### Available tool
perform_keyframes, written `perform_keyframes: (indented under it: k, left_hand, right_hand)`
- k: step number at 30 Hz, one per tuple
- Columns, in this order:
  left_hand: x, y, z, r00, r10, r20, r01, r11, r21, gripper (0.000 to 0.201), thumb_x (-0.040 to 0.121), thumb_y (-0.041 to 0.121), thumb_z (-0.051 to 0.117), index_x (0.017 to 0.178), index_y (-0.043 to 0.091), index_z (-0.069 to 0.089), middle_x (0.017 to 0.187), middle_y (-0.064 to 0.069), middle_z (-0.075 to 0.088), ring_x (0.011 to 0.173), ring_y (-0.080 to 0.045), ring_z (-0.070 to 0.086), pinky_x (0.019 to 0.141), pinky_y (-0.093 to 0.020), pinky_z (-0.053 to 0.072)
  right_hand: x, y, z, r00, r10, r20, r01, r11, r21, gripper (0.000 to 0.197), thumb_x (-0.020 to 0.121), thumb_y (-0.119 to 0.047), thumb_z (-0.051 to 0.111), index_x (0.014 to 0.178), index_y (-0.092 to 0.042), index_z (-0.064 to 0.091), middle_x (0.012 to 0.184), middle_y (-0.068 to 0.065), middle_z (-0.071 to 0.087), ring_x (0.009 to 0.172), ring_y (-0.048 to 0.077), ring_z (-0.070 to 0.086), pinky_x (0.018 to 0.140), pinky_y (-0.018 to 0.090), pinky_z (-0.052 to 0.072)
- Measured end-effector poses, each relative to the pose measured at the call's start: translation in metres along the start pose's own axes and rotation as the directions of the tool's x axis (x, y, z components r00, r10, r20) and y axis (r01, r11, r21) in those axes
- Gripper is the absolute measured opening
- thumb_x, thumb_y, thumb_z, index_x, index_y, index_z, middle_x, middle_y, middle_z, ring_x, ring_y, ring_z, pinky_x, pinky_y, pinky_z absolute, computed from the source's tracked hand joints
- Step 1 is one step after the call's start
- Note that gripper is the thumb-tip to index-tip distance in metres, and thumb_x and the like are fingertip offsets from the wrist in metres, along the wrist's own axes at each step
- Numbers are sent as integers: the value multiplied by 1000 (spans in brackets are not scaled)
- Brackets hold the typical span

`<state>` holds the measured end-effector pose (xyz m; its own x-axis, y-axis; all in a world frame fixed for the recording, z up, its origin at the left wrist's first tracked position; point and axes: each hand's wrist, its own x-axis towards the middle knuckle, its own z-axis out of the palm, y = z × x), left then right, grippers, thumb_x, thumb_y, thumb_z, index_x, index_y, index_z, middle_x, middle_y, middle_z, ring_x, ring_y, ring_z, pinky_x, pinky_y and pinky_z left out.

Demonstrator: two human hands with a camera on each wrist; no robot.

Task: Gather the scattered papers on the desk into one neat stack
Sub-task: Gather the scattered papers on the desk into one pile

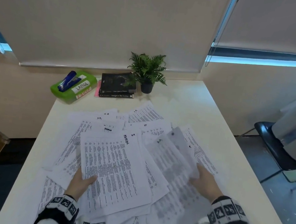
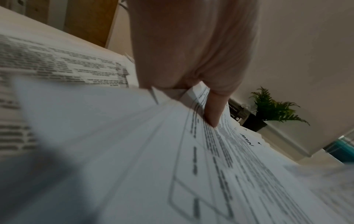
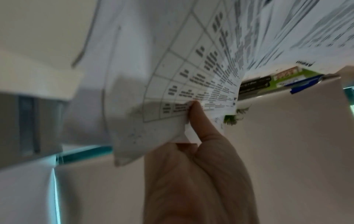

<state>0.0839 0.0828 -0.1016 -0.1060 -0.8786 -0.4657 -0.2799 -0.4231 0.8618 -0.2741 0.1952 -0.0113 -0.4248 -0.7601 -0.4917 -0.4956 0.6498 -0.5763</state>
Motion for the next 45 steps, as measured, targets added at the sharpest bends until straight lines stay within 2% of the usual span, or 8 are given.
perform_keyframes:
  k: [8, 14, 18, 25, 29, 35, 39, 45]
  left_hand:
    - [2, 3, -1, 1000, -3, 22, 3, 999, 33, 75, 80, -1, 68, 143, 15, 31, 143, -10, 46, 128, -29, 46, 109, -48, 35]
    - [-3, 26, 4, 995, -99, 31, 100, 993, -62, 74, 88, 64, 31, 150, 28, 11, 159, 0, 13, 146, -23, 14, 117, -49, 12]
    - [12, 22, 1, 989, -137, 45, 143, 977, -157, 90, 76, 82, 26, 150, 33, 11, 159, 3, 11, 146, -21, 12, 118, -50, 10]
    - [23, 1, 4, 999, -29, 44, 27, 999, 30, 70, 84, 7, 66, 144, 17, 31, 139, -14, 49, 122, -33, 50, 105, -55, 37]
    - [25, 0, 4, 999, -48, 23, 47, 998, 41, 74, 86, 7, 65, 147, 19, 25, 141, -12, 46, 125, -33, 48, 106, -54, 36]
    - [21, 1, 7, 999, -37, -5, 37, 999, 39, 73, 86, 4, 63, 147, 17, 25, 142, -14, 45, 125, -34, 47, 106, -54, 36]
    - [18, 3, 9, 1000, -12, -15, 13, 998, 59, 71, 87, 4, 62, 146, 16, 26, 143, -14, 44, 126, -35, 46, 106, -54, 35]
    - [12, 6, 10, 1000, 8, -19, -8, 999, 49, 67, 88, 4, 60, 146, 14, 27, 143, -15, 44, 126, -35, 45, 106, -52, 35]
  right_hand:
    - [16, -49, -68, 813, -125, -569, 360, 875, 322, 18, 84, 0, 49, 99, -10, 53, 82, 16, 58, 68, 27, 55, 58, 43, 50]
    - [49, -91, -11, 991, -99, -91, 133, 827, 547, 26, 76, 15, 53, 100, 4, 54, 71, 9, 56, 57, 20, 54, 47, 26, 49]
    - [58, -86, 69, 967, -62, 249, -63, 883, 465, 40, 77, 12, 56, 117, 4, 52, 89, 10, 61, 73, 23, 59, 58, 28, 50]
    - [59, -23, 72, 908, 285, -307, -286, 957, 42, 57, 85, -22, 61, 136, -19, 37, 141, 14, 35, 127, 29, 39, 106, 48, 33]
    - [69, 11, 59, 880, 427, -206, -366, 889, 275, 74, 78, -19, 71, 139, -7, 30, 141, 22, 35, 126, 36, 41, 100, 44, 44]
    - [57, 1, 72, 937, 151, -316, -112, 984, 138, 40, 88, -5, 54, 126, -10, 41, 121, 12, 44, 80, 23, 61, 68, 35, 56]
    - [26, 2, 96, 933, -152, -327, 94, 978, -188, 69, 82, 7, 51, 142, -19, 26, 127, 8, 37, 54, 11, 47, 42, 19, 38]
    - [-3, 16, 99, 930, -164, -328, 113, 979, -171, 42, 87, -2, 44, 119, -29, 42, 118, 1, 37, 61, 17, 55, 56, 26, 49]
